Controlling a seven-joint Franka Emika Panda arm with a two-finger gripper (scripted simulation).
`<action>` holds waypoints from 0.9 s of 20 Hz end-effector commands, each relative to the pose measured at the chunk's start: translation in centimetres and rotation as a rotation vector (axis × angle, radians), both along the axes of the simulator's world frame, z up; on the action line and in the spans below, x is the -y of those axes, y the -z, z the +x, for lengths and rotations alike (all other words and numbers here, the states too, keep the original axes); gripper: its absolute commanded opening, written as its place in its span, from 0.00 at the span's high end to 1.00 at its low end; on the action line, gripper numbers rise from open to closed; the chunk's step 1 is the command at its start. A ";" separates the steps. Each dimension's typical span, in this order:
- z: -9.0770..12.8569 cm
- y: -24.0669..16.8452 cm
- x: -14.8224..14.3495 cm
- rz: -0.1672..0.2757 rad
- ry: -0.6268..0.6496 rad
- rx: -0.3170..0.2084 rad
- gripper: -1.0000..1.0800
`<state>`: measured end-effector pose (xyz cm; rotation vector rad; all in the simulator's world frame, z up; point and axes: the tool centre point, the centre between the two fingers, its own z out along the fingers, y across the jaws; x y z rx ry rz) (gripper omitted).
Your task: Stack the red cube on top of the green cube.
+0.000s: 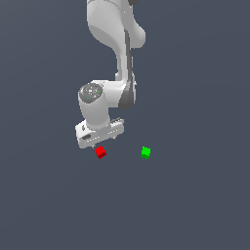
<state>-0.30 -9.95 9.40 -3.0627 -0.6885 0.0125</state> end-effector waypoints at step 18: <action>1.6 2.5 2.6 0.000 -0.190 0.009 0.04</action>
